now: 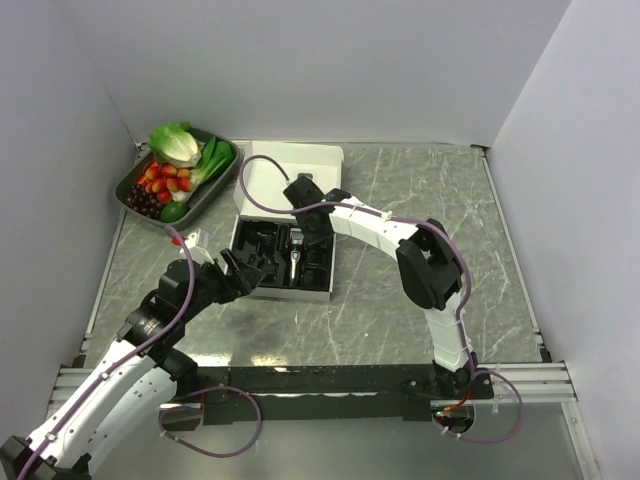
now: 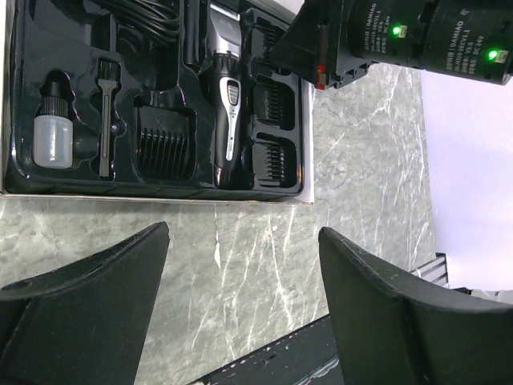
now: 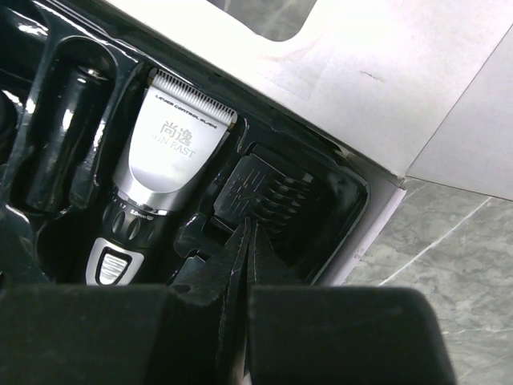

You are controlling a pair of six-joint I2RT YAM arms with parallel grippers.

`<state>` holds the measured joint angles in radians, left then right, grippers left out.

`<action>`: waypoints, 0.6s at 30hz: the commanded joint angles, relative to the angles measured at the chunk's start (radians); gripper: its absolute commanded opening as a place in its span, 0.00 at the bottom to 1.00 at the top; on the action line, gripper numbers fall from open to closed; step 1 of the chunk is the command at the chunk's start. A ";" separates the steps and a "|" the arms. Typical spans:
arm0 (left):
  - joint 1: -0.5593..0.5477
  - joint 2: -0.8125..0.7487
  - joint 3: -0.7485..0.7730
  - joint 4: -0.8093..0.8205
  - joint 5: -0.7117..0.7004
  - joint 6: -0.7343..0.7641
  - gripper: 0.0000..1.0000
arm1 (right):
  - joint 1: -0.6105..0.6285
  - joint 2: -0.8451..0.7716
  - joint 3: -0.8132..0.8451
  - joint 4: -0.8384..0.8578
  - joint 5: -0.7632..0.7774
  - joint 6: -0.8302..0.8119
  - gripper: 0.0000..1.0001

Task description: Sort the hair-cutting tools

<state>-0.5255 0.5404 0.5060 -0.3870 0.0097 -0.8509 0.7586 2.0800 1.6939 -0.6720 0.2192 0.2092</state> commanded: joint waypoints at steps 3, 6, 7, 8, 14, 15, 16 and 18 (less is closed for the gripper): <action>-0.004 -0.003 0.029 0.005 -0.007 0.016 0.81 | -0.011 0.023 -0.010 0.034 0.023 0.045 0.00; -0.004 -0.002 0.031 0.007 -0.007 0.016 0.81 | -0.012 -0.004 -0.016 0.046 0.026 0.039 0.00; -0.004 0.001 0.032 0.008 -0.007 0.016 0.81 | -0.012 -0.017 -0.007 0.043 0.026 0.039 0.00; -0.004 0.003 0.034 0.010 -0.007 0.016 0.81 | -0.008 -0.023 0.000 0.035 0.025 0.038 0.00; -0.004 0.020 0.058 -0.004 -0.043 0.026 0.82 | -0.008 -0.089 0.006 0.035 0.045 0.030 0.00; -0.004 0.021 0.062 -0.007 -0.048 0.027 0.82 | -0.008 -0.100 0.006 0.037 0.052 0.029 0.00; -0.004 0.027 0.071 -0.010 -0.053 0.027 0.82 | -0.007 -0.119 0.001 0.038 0.057 0.027 0.00; -0.004 0.030 0.077 -0.013 -0.069 0.030 0.82 | -0.007 -0.139 -0.005 0.043 0.068 0.024 0.00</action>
<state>-0.5255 0.5640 0.5255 -0.3950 -0.0170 -0.8467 0.7567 2.0514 1.6932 -0.6716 0.2394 0.2272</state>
